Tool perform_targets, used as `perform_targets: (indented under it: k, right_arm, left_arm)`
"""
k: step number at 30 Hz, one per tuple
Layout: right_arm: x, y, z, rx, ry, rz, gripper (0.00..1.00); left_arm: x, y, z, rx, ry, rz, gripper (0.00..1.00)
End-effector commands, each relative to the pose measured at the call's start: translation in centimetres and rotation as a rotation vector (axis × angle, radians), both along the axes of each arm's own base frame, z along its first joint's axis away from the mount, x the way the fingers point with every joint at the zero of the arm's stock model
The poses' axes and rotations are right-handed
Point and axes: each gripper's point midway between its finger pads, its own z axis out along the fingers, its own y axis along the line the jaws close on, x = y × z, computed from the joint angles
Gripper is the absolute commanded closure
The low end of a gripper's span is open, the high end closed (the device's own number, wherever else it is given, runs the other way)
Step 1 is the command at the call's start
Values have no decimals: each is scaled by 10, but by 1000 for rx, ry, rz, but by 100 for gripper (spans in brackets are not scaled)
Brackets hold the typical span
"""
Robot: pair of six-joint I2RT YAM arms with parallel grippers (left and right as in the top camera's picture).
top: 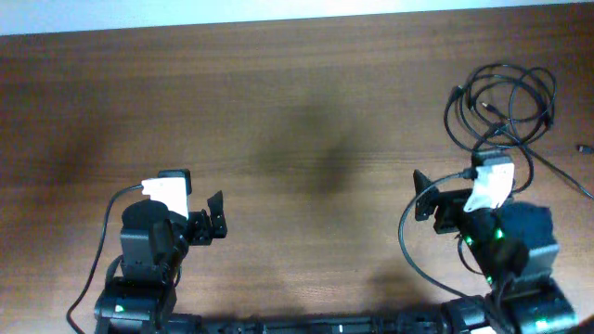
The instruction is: Untangle cables
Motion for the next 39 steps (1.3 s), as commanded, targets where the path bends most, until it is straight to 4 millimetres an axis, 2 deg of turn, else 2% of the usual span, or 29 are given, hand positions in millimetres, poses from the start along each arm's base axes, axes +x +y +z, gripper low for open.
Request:
perform_targets:
  k: [1, 4, 12, 18, 23, 27, 31, 34, 39]
  right_arm:
    - [-2, -4, 0, 15, -130, -20, 1]
    - [-8, -5, 6, 39, -272, -20, 1]
    - [-25, -9, 5, 58, -401, -27, 1]
    - [-18, -15, 5, 60, -456, -57, 2]
    - [-10, -20, 6, 70, -577, -80, 1]
    - [-6, -20, -1, 82, -668, -85, 1]
    - [-4, -21, -9, 39, -640, -87, 1]
    - [1, -20, -31, -28, -553, -80, 1]
    - [4, -15, -92, -55, -306, -41, 1]
  left_arm:
    - [0, 3, -4, 12, 8, 10, 1]
    - [-1, 3, -4, 12, 8, 10, 1]
    - [-1, 3, -4, 12, 9, 10, 1]
    - [-1, 3, -4, 12, 9, 10, 1]
    - [0, 3, -4, 12, 8, 10, 1]
    - [-1, 3, -4, 12, 9, 10, 1]
    - [0, 3, -4, 12, 8, 10, 1]
    - [-1, 3, -4, 12, 9, 10, 1]
    - [-1, 3, -4, 12, 9, 10, 1]
